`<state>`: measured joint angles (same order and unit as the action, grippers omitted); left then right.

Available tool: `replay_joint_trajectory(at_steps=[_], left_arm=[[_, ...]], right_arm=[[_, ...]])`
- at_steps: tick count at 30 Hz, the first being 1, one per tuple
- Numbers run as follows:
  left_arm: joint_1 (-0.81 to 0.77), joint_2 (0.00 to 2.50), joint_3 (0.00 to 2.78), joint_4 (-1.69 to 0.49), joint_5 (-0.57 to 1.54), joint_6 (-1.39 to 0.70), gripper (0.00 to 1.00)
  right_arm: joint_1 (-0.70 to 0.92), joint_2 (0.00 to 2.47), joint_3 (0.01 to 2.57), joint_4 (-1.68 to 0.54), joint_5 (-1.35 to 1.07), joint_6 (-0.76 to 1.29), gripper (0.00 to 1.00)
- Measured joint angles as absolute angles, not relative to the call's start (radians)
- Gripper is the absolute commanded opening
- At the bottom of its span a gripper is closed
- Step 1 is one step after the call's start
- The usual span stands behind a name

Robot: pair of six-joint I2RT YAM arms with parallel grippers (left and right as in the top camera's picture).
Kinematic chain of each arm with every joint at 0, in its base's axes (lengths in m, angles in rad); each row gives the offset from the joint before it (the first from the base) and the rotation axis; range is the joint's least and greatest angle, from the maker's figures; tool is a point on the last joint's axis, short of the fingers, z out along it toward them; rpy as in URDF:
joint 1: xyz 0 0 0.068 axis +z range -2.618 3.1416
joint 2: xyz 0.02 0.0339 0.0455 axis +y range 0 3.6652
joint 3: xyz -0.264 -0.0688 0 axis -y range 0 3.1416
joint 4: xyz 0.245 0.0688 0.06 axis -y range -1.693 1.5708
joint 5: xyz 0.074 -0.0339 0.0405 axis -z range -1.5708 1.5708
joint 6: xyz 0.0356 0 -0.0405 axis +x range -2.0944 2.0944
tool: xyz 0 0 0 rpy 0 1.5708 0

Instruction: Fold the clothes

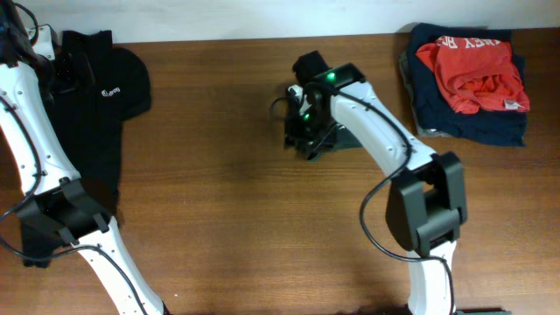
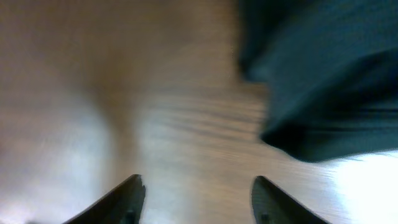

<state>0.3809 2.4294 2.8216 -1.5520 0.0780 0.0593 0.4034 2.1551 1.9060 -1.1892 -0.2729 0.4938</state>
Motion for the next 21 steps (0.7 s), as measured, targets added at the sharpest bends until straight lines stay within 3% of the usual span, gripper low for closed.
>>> replay_joint_trajectory(at_steps=[10, 21], left_arm=[[0.381, 2.429, 2.822, -1.552, 0.091, 0.059, 0.99], [0.381, 2.429, 2.822, -1.552, 0.101, 0.059, 0.99]], right_arm=[[0.276, 2.125, 1.877, -1.153, -0.082, 0.808, 0.70], [0.273, 2.125, 1.657, -0.968, -0.074, 0.948, 0.69]])
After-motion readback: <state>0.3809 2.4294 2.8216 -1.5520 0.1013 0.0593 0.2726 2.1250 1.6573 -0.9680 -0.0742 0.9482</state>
